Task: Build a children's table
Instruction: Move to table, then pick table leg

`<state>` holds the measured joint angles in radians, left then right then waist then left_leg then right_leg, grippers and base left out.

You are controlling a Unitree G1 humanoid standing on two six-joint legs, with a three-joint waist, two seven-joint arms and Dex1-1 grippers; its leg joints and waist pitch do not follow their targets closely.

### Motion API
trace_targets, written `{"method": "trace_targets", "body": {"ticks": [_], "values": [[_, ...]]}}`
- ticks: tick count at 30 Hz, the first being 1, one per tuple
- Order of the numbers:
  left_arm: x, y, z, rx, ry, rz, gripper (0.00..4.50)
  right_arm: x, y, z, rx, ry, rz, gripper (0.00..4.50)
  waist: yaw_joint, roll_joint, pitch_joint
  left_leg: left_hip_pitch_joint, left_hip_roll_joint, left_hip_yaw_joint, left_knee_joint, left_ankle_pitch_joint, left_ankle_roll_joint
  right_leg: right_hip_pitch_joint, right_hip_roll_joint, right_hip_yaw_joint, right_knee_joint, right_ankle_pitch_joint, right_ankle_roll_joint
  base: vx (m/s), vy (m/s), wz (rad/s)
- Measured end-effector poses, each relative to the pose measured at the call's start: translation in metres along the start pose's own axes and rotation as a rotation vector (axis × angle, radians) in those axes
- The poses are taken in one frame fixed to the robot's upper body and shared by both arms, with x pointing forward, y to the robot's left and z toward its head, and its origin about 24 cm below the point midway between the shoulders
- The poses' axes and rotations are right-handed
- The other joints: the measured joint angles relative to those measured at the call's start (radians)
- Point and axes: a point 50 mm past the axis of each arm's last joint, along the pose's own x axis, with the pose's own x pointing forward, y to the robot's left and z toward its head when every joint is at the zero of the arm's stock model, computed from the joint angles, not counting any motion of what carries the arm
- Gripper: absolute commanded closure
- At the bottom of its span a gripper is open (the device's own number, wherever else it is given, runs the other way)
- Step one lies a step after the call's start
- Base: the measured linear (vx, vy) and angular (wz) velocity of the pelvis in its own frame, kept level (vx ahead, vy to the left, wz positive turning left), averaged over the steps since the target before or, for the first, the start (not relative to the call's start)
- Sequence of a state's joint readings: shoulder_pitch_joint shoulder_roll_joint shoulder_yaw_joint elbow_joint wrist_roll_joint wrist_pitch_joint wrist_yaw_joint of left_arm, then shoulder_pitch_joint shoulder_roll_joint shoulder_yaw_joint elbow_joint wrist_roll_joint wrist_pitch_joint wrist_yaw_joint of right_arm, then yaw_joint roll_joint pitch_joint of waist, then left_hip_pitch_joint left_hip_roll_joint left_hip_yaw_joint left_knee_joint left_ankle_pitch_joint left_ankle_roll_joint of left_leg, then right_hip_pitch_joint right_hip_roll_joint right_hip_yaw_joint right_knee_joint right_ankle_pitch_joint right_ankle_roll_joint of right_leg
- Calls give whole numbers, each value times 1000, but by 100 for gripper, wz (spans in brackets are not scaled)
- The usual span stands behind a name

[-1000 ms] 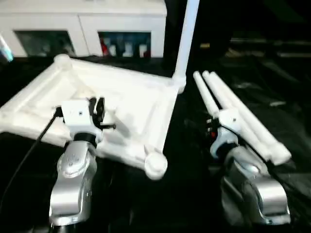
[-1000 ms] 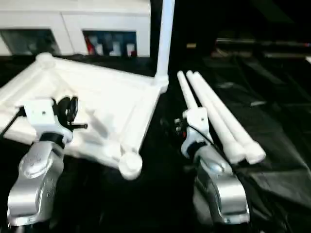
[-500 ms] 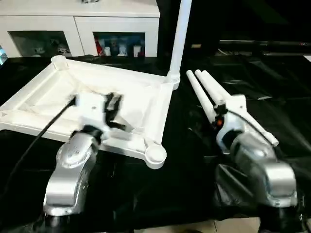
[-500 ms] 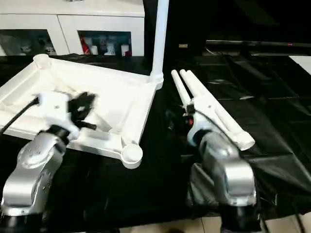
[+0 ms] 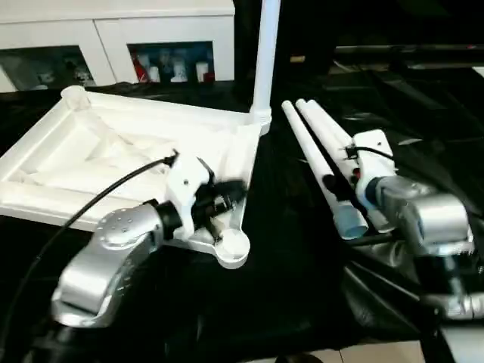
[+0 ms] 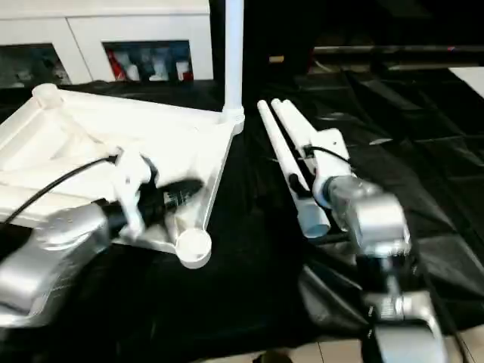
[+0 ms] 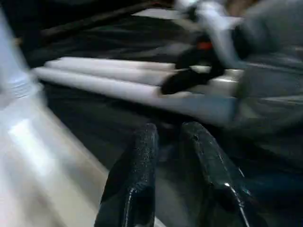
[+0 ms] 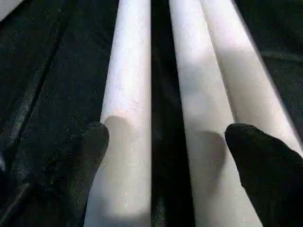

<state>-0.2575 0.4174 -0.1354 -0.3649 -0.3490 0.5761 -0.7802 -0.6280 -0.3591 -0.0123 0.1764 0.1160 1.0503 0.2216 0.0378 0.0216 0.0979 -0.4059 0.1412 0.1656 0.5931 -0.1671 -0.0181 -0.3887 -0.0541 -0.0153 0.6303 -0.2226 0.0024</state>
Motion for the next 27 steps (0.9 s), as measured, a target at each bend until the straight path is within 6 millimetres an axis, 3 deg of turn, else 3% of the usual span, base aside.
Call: {"method": "trace_targets", "body": {"ticks": [8, 14, 18, 27], "values": [[-5, -9, 5, -24, 10, -110, 347, 7, 5, -3, 40, 73, 122, 4, 3, -1, 0, 2, 4, 12, 0, 0, 0, 1, -3, 1, 0, 0, -2, 0, 0, 0], [-5, -9, 5, -37, 15, -116, 347, 5, 3, 12, 16, 25, 127, 4, 4, -2, 1, 3, 4, 12, 0, 1, -1, 2, -3, 1, 0, 1, -2, 0, 0, 0], [-5, -9, 4, -42, 15, -119, 347, 9, 3, 7, 27, 62, 154, 4, 6, -2, 1, 3, 4, 13, 0, 1, -1, 2, -3, 1, 0, 0, -2, 0, 0, 0], [-5, -8, 7, -20, 26, -128, 347, 22, 0, -10, 94, 185, 154, 87, 8, -2, 1, 2, 5, 13, 0, 1, -1, 2, -3, 1, 0, 0, -2, 0, 0, 0]]}}
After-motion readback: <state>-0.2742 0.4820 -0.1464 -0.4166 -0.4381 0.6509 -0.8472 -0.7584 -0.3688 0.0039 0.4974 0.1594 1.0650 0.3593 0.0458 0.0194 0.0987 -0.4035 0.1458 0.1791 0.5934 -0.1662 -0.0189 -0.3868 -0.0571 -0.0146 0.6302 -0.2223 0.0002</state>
